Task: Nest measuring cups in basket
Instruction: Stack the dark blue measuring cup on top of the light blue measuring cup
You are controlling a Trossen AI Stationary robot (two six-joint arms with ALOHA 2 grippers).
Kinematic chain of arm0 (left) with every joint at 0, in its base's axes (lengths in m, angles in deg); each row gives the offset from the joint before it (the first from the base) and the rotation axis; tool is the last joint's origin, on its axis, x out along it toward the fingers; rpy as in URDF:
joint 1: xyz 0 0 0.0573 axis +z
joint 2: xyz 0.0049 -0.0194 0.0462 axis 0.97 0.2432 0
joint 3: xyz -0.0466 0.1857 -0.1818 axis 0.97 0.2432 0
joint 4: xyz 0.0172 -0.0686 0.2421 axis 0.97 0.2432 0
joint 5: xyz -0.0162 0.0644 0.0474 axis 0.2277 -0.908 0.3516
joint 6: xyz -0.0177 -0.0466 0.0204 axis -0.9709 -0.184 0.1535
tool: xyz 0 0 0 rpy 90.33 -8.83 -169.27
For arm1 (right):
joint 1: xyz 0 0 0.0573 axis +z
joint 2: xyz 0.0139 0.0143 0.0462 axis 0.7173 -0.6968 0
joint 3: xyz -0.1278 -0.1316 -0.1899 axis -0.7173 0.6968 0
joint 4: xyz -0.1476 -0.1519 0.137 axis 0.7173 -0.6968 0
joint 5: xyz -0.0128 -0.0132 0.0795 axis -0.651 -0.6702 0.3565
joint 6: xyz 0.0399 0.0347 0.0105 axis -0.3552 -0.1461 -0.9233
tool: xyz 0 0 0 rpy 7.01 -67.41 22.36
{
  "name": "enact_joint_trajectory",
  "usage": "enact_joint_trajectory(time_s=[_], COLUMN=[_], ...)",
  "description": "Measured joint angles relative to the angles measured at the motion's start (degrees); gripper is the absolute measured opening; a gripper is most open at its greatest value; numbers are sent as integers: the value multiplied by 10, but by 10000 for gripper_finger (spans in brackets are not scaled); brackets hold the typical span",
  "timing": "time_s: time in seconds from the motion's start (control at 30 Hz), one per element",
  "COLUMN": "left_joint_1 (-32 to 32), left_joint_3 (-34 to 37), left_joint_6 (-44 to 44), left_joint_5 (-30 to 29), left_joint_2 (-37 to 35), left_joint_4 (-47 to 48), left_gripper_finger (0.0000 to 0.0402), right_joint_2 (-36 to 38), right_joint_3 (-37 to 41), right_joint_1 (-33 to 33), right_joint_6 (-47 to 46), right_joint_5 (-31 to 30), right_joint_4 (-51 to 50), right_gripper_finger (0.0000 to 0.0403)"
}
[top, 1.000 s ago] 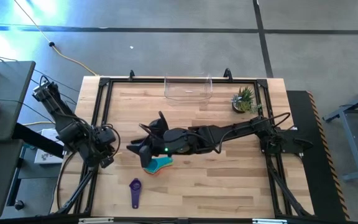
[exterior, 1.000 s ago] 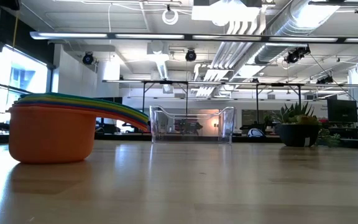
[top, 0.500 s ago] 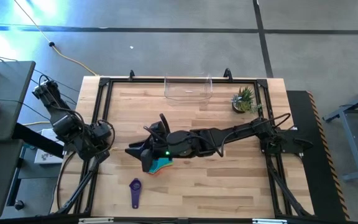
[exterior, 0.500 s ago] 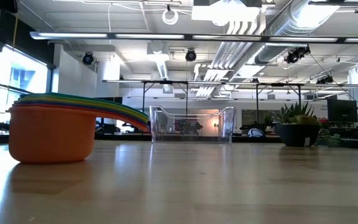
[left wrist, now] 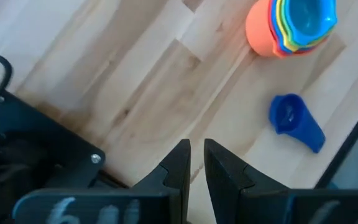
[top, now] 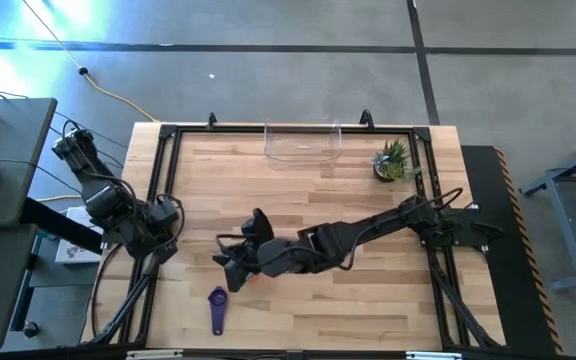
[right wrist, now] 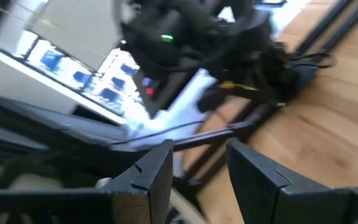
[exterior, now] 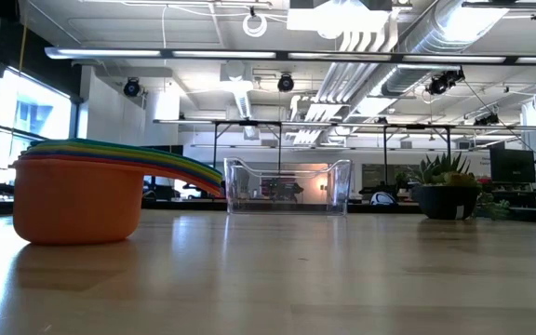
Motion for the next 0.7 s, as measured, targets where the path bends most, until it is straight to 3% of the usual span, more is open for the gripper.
enact_joint_trajectory(time_s=[0.27,0.5,0.7], left_joint_1=[0,0,0], left_joint_3=[0,0,0], left_joint_6=[16,16,6], left_joint_5=[5,24,54], left_joint_2=[45,101,140], left_joint_4=[-100,-107,-113], left_gripper_finger=[35,35,50], right_joint_2=[-1,-1,-1], right_joint_3=[0,0,0], right_joint_1=[-1,-13,-25], right_joint_6=[-77,-113,-99], right_joint_5=[-64,-58,-1], right_joint_4=[-145,-266,-327], right_gripper_finger=[141,141,141])
